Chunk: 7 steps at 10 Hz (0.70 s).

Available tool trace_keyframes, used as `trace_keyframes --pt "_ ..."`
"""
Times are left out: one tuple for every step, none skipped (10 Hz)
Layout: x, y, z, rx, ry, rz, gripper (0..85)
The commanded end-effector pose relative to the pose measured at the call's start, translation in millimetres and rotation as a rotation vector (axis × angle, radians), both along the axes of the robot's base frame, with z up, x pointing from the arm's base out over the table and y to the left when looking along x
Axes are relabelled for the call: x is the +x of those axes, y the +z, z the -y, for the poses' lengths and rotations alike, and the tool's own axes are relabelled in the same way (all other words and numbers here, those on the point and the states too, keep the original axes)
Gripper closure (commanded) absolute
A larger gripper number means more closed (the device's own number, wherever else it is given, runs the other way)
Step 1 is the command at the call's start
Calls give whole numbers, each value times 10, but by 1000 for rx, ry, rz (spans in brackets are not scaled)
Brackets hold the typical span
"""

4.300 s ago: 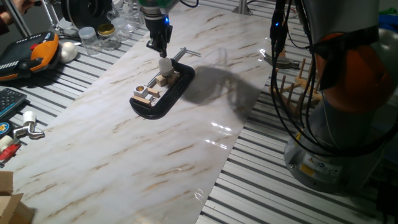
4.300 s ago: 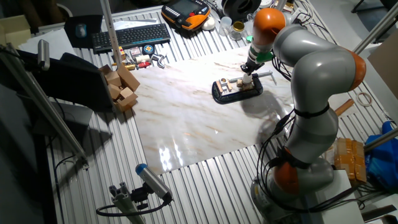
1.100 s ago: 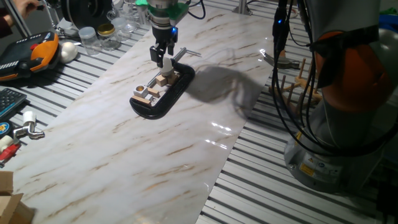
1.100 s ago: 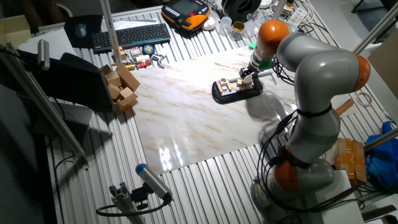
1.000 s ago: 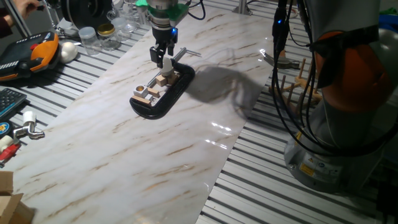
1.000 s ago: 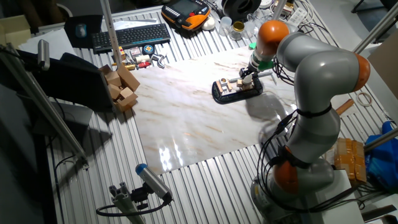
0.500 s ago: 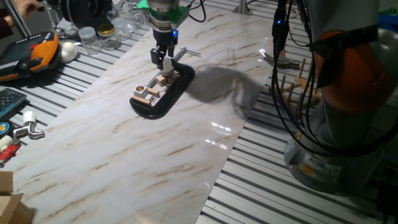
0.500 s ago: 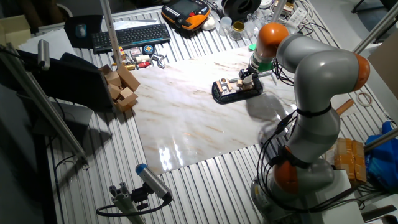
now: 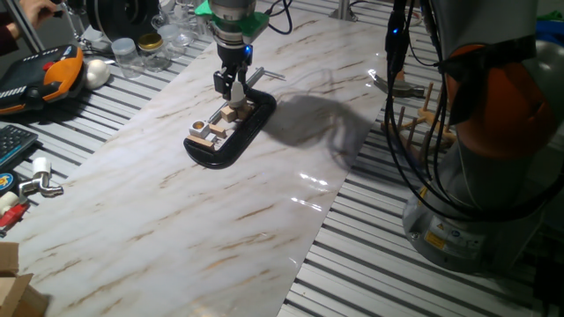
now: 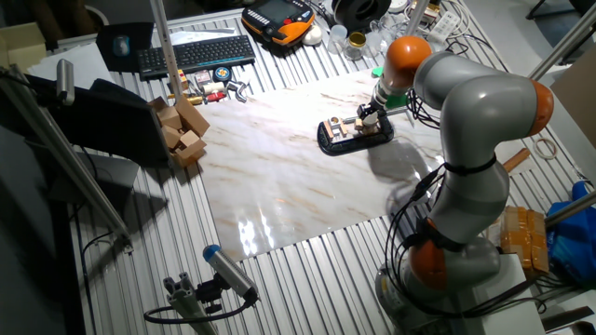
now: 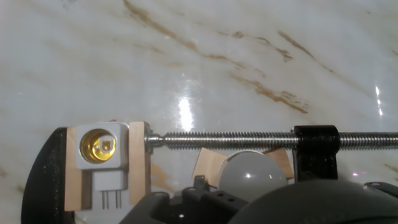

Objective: Install the light bulb by rotating it

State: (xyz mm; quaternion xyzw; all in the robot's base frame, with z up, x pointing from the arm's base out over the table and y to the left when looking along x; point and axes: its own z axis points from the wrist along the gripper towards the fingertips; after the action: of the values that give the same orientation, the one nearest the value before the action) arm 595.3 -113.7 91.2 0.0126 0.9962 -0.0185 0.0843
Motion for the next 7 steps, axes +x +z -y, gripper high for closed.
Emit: trace_keyframes --pt "-2 -5 1 0 0 1 170" --pt "-5 -7 2 0 0 1 340" --pt "-6 -8 3 0 0 1 340" --pt "-7 -9 2 0 0 1 340" --pt "-7 -11 2 0 0 1 340" --pt "-6 -13 1 0 0 3 340" --pt "-7 -13 2 0 -1 3 340"
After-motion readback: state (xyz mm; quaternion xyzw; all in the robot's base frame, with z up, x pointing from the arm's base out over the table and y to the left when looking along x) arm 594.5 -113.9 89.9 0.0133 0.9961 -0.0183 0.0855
